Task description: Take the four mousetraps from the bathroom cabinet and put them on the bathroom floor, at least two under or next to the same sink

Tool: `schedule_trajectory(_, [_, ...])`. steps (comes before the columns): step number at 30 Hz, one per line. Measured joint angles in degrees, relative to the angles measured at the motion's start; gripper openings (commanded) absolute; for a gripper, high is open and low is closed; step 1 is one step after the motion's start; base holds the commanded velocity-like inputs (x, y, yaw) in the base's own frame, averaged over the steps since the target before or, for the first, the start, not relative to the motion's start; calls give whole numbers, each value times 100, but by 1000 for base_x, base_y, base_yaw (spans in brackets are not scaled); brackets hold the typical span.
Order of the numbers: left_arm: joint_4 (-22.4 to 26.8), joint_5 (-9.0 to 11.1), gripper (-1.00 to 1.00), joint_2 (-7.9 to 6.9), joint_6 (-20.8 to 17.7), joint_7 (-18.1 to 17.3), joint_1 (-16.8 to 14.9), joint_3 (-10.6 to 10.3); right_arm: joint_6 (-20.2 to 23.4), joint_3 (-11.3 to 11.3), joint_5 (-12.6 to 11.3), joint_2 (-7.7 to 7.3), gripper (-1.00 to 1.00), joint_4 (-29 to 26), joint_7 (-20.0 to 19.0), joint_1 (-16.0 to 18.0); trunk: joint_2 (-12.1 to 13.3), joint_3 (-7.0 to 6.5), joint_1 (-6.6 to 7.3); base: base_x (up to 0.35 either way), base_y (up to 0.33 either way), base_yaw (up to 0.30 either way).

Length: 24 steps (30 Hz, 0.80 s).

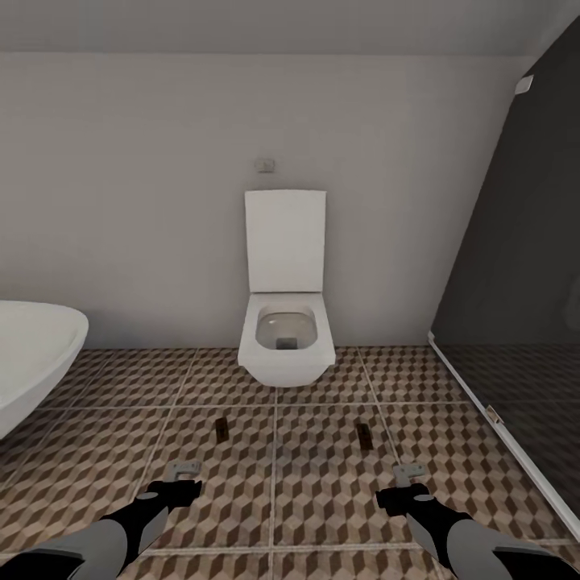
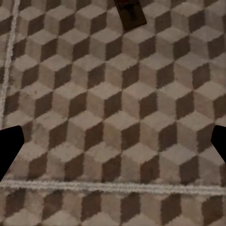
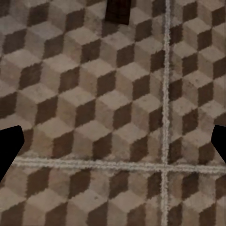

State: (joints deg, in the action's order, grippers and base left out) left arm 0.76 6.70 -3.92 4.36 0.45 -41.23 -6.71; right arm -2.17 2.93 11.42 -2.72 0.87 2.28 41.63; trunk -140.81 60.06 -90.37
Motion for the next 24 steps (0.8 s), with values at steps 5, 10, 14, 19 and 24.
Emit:
schedule_trajectory(5, [1, 0, 100, 16, 7, -3, -1, 0, 0, 5, -2, 0, 100, 0, 0, -1, 0, 0, 0, 0, 0, 0])
schedule_trajectory(10, [6, 0, 100, 42, 10, -4, 2, -1, 0, 2, -1, 0, 100, 0, 0, -1, 0, 0, 0, 0, 0, 0])
schedule_trajectory(14, [2, 0, 100, 50, 10, -5, 0, 0, 6, 1, 0, 0, 100, 0, 0, -1, 0, 0, 0, 0, 0, 0])
schedule_trajectory(19, [-3, 5, 100, 50, 11, -12, 0, 0, 13, 0, -1, 0, 100, 0, 0, -1, 0, 0, 0, 0, 0, 0])
schedule_trajectory(24, [-4, 4, 100, 55, 11, -17, -1, 0, 16, 0, -5, 0, 100, 0, 3, -1, 0, 0, 0, 0, 0, 0])
